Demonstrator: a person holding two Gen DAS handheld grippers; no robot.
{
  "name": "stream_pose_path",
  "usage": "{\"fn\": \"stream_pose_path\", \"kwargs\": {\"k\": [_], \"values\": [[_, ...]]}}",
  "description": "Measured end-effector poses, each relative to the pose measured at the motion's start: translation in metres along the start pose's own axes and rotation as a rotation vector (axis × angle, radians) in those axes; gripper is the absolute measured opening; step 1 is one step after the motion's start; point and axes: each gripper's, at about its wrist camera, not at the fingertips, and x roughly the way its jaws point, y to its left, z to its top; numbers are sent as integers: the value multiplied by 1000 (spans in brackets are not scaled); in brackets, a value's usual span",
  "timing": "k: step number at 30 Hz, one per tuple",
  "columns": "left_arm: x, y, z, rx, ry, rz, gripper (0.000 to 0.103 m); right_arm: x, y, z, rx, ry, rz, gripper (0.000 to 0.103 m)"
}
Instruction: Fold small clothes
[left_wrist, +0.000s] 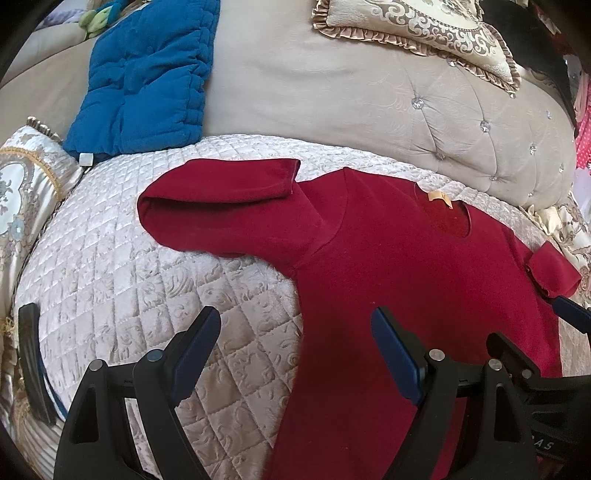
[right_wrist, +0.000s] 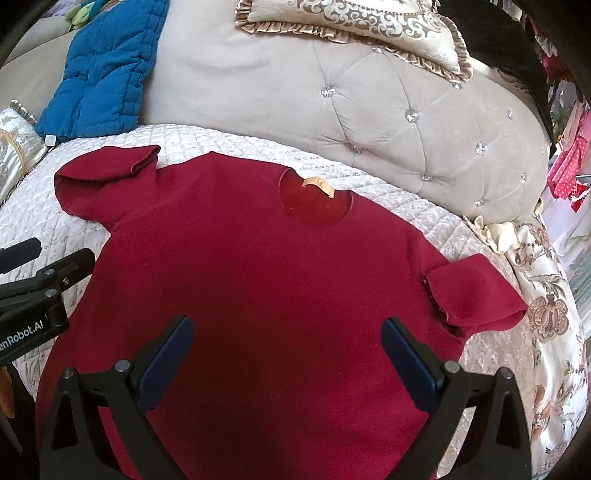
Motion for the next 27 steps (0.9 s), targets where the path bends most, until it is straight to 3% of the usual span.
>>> {"fn": "stream_pose_path", "kwargs": {"k": [27], "values": [[9,8,-3,-41,19,-29,65,11,3,2,-4,36,6,103]]}}
